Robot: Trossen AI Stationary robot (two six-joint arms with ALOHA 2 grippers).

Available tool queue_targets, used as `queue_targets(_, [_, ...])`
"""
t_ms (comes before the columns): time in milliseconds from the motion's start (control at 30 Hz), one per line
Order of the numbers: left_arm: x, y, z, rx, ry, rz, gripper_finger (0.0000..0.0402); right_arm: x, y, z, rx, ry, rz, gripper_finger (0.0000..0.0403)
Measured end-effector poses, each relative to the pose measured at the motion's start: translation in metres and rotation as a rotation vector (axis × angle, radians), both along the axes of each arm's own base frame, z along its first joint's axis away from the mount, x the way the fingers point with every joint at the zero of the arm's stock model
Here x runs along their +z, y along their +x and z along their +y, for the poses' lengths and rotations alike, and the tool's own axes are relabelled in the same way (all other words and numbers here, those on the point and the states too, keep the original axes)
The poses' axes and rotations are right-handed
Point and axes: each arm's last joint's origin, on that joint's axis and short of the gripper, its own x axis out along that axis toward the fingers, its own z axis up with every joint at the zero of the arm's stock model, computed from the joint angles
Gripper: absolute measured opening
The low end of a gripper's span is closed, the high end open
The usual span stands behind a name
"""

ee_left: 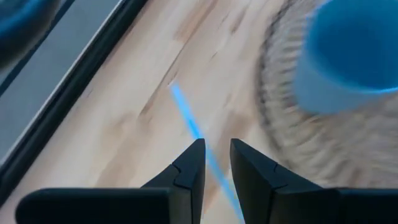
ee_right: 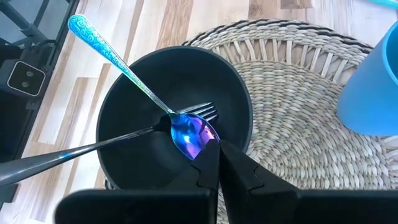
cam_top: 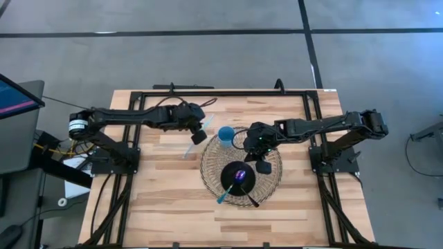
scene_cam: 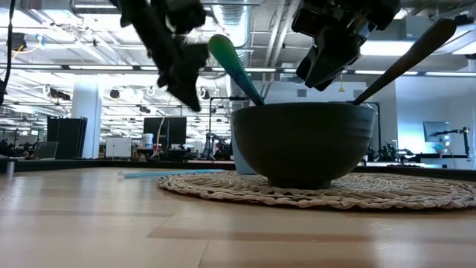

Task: Pick & Place Utensil
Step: Put the blue straw into the blue cup

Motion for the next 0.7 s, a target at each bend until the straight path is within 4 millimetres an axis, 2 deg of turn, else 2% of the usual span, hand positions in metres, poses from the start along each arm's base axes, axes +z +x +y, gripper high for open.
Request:
queue_targets(133, [-0.026, -0.008, 0.016, 0.057, -0.022, 0.017, 0.0076, 0.0, 0.0, 0.0, 0.001, -0.001, -0.001, 0.0001])
queue_targets(333, [-0.055, -0.012, 0.029, 0.0, -0.082, -0.174, 0.0076, 0.0, 0.0, 0.0, 0.001, -0.001, -0.001, 0.0001])
queue_targets(600, [-0.087, -0.02, 0.028, -0.021, -0.13, -0.255, 0.0076, 0.0, 0.0, 0.0, 0.0, -0.003, -0.005, 0.0001])
queue_targets(700, [-0.097, -0.017, 0.028, -0.017, -0.165, -0.262, 0.0076, 0.0, 0.001, 0.0, 0.0, -0.003, -0.009, 0.0001])
